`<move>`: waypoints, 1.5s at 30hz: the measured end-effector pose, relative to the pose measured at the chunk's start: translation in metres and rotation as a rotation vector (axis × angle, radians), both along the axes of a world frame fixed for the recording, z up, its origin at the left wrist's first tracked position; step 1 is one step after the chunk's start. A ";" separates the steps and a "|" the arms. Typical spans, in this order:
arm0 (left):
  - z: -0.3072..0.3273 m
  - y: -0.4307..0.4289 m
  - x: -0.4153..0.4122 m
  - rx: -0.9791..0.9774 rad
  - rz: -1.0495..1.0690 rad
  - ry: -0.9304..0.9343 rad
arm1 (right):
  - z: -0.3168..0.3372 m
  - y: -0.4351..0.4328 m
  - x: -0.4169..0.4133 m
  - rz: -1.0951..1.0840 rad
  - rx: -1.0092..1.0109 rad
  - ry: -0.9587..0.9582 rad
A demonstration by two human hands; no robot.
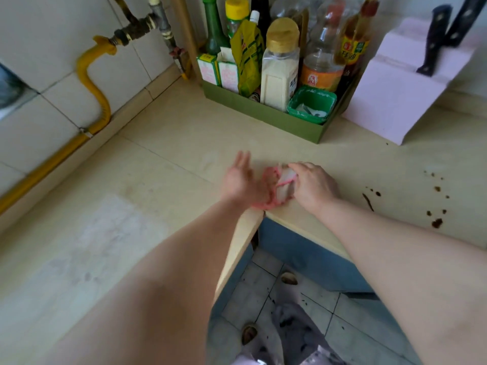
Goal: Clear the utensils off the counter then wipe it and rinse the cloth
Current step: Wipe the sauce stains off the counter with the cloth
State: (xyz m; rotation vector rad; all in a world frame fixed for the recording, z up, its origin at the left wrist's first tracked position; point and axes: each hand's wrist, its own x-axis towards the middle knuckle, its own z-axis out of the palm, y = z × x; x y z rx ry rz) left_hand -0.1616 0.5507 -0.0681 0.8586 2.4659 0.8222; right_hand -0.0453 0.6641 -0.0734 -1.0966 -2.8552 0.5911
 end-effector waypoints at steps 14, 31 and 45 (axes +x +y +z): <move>-0.010 -0.096 -0.061 -0.660 -0.111 0.226 | -0.012 -0.099 -0.043 0.331 -0.035 -0.120; -0.007 -0.092 -0.055 -0.697 -0.117 0.209 | 0.029 -0.055 0.030 -0.026 0.141 -0.734; 0.008 0.023 0.023 -0.528 -0.415 0.241 | 0.007 -0.030 0.030 0.055 0.175 -0.745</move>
